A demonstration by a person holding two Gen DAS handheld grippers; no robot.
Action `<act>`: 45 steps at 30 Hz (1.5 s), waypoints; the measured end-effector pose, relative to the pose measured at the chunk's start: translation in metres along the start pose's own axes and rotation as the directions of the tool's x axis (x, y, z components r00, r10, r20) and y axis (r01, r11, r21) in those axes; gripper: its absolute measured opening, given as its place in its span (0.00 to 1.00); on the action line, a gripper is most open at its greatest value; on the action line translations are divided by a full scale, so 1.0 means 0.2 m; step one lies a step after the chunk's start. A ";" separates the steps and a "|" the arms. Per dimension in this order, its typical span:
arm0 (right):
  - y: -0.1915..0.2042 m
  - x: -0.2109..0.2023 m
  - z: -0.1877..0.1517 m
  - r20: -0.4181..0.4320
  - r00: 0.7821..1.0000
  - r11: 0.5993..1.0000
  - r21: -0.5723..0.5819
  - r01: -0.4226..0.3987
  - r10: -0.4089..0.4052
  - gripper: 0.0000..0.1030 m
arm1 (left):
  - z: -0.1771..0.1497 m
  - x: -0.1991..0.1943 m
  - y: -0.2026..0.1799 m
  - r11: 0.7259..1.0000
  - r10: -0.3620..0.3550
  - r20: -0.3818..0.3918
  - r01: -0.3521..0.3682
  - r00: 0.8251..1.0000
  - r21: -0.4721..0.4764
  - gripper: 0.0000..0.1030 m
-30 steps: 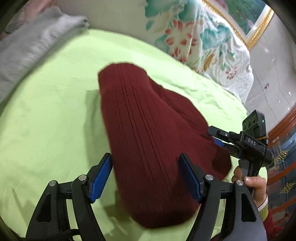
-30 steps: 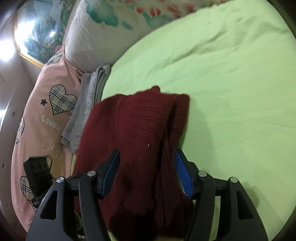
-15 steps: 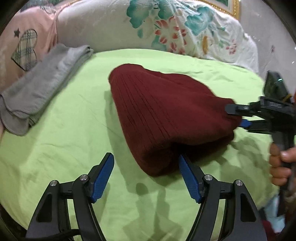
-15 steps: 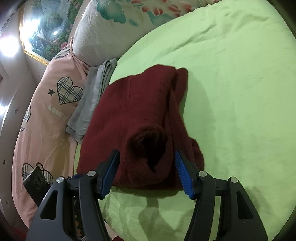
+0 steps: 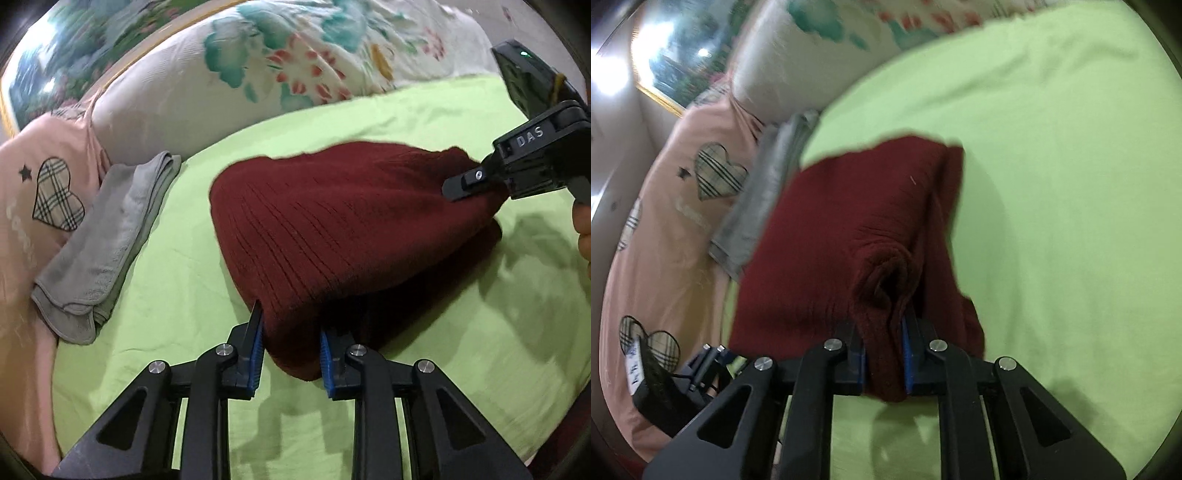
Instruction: Fold large clothes
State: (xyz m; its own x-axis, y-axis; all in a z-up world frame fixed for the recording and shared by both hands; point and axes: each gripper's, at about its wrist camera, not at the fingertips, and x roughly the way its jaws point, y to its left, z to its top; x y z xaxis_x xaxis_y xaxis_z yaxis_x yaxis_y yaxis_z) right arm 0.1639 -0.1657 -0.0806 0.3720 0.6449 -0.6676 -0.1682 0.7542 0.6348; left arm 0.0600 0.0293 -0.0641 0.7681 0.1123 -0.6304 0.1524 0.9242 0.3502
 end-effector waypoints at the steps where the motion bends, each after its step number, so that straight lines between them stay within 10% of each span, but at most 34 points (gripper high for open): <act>1: -0.01 0.02 -0.02 -0.011 1.000 1.000 0.007 0.004 -0.004 0.17 | -0.01 0.00 0.00 1.000 -0.005 -0.007 0.005 1.000 0.004 0.25; 5: -0.03 -0.01 -0.03 0.001 1.000 0.999 0.037 -0.019 0.019 0.28 | -0.05 -0.05 0.15 0.982 -0.171 -0.028 0.168 0.985 -0.085 0.28; 12: 0.06 -0.26 0.05 0.135 0.990 0.999 -0.001 0.040 -0.040 0.37 | -0.06 -0.15 0.48 0.866 -0.418 0.090 0.427 0.904 -0.261 0.30; 17: 0.17 -0.25 0.14 0.166 0.986 0.999 -0.031 0.009 -0.004 0.37 | 0.07 -0.02 0.64 0.750 -0.517 0.203 0.554 0.832 -0.360 0.25; 21: 0.29 -0.07 0.22 0.111 0.993 0.996 -0.084 -0.028 0.037 0.37 | 0.20 0.14 0.63 0.642 -0.636 0.244 0.678 0.732 -0.358 0.25; 24: 0.33 0.07 0.27 0.070 0.996 0.993 -0.100 -0.056 0.064 0.37 | 0.24 0.24 0.53 0.629 -0.695 0.183 0.711 0.695 -0.315 0.22; 27: 0.28 0.16 0.27 0.043 0.999 0.997 -0.072 -0.025 0.028 0.37 | 0.24 0.32 0.38 0.689 -0.685 0.073 0.678 0.725 -0.257 0.13; 35: -0.06 0.20 0.27 0.072 0.997 0.998 0.067 0.020 -0.025 0.06 | 0.26 0.38 0.15 0.675 -0.708 0.054 0.698 0.704 -0.241 0.10; 45: 0.15 0.14 0.33 0.100 0.994 0.999 -0.027 0.046 -0.044 0.13 | 0.25 0.45 0.21 0.628 -0.736 0.069 0.717 0.674 -0.303 0.04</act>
State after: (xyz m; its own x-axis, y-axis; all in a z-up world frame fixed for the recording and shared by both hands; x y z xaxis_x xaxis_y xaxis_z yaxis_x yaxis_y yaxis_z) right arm 0.2301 -0.1332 -0.0557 0.4681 0.5959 -0.6525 -0.1756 0.7864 0.5922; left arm 0.1656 0.0607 -0.0711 0.4482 -0.6296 -0.6346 0.4575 0.7714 -0.4422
